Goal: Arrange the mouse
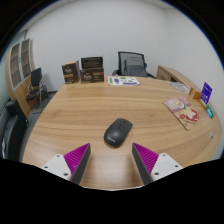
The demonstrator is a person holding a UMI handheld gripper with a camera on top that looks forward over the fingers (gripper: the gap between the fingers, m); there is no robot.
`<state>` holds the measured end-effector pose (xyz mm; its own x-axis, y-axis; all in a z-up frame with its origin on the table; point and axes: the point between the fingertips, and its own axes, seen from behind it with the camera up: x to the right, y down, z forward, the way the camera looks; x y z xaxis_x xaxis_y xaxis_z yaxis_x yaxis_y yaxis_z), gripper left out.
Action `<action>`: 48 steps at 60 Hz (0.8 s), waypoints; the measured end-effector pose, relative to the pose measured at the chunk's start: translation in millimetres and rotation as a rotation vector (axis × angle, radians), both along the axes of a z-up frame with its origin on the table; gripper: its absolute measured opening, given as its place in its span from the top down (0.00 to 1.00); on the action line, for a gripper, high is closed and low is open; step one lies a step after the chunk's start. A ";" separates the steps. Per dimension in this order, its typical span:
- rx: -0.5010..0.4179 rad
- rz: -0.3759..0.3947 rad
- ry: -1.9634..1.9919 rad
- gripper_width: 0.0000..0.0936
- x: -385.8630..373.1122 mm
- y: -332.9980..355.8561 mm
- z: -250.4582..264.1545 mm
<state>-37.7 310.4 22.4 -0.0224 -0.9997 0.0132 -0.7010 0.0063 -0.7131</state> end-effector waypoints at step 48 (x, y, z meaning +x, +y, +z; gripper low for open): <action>-0.003 0.028 -0.003 0.16 99.0 0.6 -38.4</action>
